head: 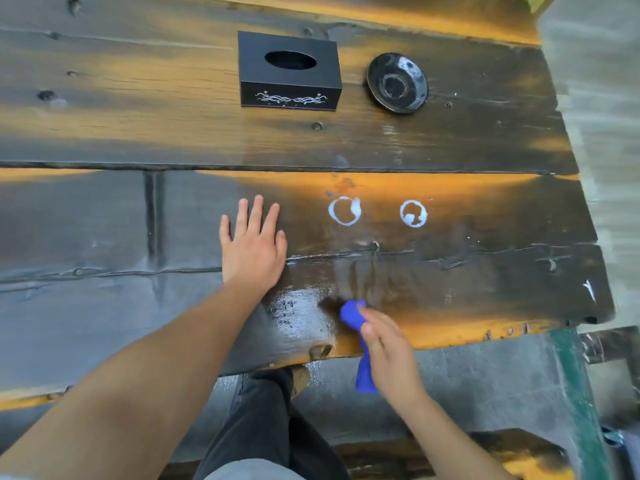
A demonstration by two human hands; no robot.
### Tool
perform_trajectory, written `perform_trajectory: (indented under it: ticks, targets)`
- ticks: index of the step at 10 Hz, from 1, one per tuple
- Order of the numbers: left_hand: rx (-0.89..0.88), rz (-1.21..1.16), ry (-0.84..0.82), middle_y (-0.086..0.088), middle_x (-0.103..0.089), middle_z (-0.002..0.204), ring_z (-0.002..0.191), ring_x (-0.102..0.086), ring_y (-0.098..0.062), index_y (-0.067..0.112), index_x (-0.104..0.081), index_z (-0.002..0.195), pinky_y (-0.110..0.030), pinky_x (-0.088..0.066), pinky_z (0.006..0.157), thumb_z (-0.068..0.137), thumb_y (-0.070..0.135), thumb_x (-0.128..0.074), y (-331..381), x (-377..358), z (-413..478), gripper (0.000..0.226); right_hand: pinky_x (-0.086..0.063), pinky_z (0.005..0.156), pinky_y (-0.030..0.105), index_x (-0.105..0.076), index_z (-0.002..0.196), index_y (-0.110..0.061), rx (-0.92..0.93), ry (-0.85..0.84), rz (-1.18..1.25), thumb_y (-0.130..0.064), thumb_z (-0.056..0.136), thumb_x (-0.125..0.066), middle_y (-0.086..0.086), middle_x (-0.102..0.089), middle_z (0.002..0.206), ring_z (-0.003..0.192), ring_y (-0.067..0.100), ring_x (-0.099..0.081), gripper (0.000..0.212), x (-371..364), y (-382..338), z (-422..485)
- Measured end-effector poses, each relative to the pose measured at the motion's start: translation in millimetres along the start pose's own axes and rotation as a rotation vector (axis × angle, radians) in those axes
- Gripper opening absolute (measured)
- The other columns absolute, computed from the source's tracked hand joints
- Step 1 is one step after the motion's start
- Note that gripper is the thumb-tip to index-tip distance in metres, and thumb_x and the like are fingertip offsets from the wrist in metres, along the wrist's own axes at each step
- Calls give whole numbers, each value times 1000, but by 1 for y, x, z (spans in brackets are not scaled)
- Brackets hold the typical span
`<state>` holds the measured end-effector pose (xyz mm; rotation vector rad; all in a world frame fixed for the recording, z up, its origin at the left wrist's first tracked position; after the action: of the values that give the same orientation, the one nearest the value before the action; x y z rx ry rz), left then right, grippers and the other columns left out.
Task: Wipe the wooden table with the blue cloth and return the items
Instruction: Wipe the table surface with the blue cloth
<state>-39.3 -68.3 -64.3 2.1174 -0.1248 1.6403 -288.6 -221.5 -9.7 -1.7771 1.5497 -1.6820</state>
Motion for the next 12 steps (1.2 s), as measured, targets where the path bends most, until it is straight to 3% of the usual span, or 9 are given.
perform_trajectory:
  ticks: [1,2,3,4,5,6,7,10,12]
  targets:
    - [-4,14,15,-1,-21,171,159,-10,-25,31,-27,159,-58,-11,125,104,44,-24,2,1,-1,58,-41,103,24,-66,129,-19,-11,220,-35,-30,104,-44,-13,-63,124,119,10,-58,36,42,-12,57]
    - [-8,16,23,-1,-22,171,159,-10,-25,30,-27,159,-58,-11,125,104,44,-24,2,1,-1,57,-37,99,21,-66,129,-12,39,299,-112,-25,104,-43,-3,-66,126,121,21,-57,38,62,-34,129]
    - [-10,32,36,-2,-24,170,159,-12,-27,29,-29,159,-59,-12,124,103,42,-26,3,1,0,57,-40,106,34,-67,130,-12,166,264,-243,-23,104,-43,6,-67,131,123,25,-57,37,56,-57,204]
    - [-8,47,47,-3,-25,170,159,-13,-27,28,-31,159,-59,-12,124,103,41,-29,3,1,1,57,-39,110,41,-63,134,-19,263,168,-423,-29,104,-43,1,-63,140,132,24,-52,38,34,-78,265]
    - [-10,66,65,-4,-27,169,158,-16,-28,27,-33,158,-59,-13,124,103,40,-31,4,2,1,56,-35,109,45,-53,145,-27,300,-39,-641,-42,104,-42,-3,-46,156,147,21,-34,45,-3,-86,299]
    - [-11,83,75,-5,-28,169,158,-17,-29,26,-35,158,-59,-12,123,103,39,-33,4,2,1,56,-26,113,48,-39,152,-36,364,-140,-816,-64,98,-37,-5,-26,166,155,22,-13,61,-27,-81,301]
    - [-10,93,73,-5,-28,169,158,-18,-29,26,-35,157,-59,-11,124,103,39,-34,4,1,2,56,-15,120,49,-30,154,-43,413,-147,-886,-65,98,-32,-8,-17,168,156,22,-6,59,-32,-71,287]
    - [2,85,52,-4,-27,169,158,-17,-29,27,-34,157,-59,-11,124,103,39,-33,4,2,2,56,-14,123,46,-27,155,-42,519,-266,-928,-55,104,-29,-9,-16,168,156,18,-6,53,-42,-44,196]
    - [-3,79,54,-4,-27,169,158,-16,-28,26,-34,157,-59,-12,124,103,38,-32,5,3,1,55,-15,120,39,-30,156,-37,486,-321,-870,-53,105,-27,-11,-20,167,156,16,-9,53,-43,-28,139]
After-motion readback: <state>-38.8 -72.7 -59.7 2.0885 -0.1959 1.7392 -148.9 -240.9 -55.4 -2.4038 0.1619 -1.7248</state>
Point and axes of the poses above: each hand's wrist, its own z-axis towards the middle knuckle, its own x-axis out of the back of the hand, y = z × x, the point moved 9 cm from there along z, towards the middle knuckle
